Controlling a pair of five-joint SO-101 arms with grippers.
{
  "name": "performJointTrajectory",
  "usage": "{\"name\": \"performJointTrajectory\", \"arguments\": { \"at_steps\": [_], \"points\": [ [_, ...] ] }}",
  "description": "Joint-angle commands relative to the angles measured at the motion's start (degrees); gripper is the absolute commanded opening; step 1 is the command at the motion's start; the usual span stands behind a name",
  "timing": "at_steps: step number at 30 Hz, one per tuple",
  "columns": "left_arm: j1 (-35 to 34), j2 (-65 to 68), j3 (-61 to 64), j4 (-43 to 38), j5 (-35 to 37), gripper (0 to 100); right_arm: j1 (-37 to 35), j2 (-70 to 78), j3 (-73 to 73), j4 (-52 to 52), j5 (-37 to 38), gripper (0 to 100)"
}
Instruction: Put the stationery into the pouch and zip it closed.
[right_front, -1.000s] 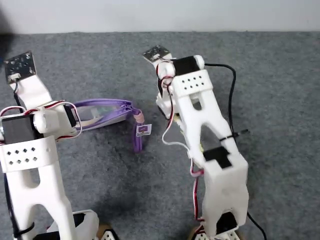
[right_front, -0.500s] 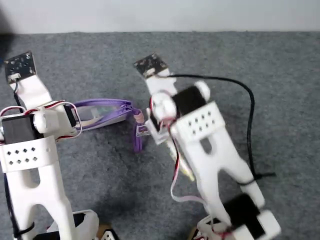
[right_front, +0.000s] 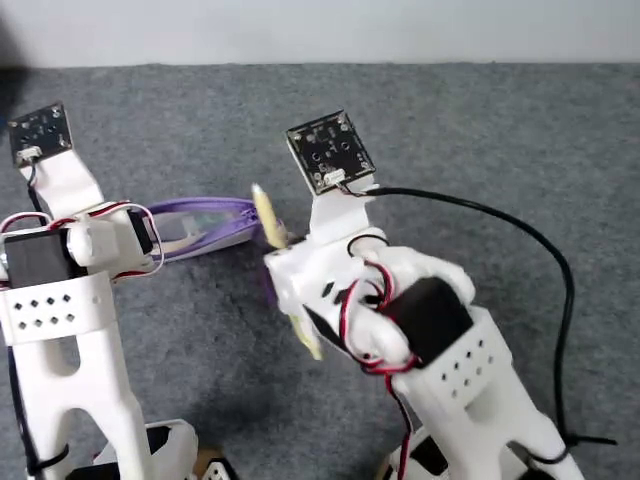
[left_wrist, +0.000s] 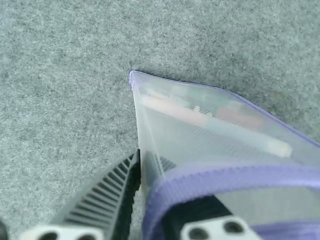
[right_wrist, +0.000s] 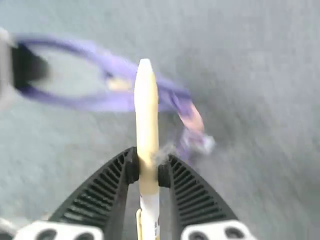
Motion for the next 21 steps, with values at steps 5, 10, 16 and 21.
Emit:
{"name": "performJointTrajectory", "arguments": {
  "at_steps": [5, 10, 16, 21],
  "points": [
    [0.0, -0.8, -2.6, -0.1, 0.6, 1, -6.0, -4.1, 4.5, -24.9, -1.5, 0.8],
    [0.0, -0.8, -2.6, -0.1, 0.6, 1, -8.0, -3.0, 7.9, -43.7, -0.8, 0.8],
    [0.0, -0.8, -2.6, -0.1, 0.6, 1, -8.0, 1.4, 11.3, -63.5, 7.4, 0.8],
    [0.0, -0.8, -2.6, -0.1, 0.6, 1, -7.8, 5.9, 15.4, -71.9, 11.4, 0.8]
  ]
}}
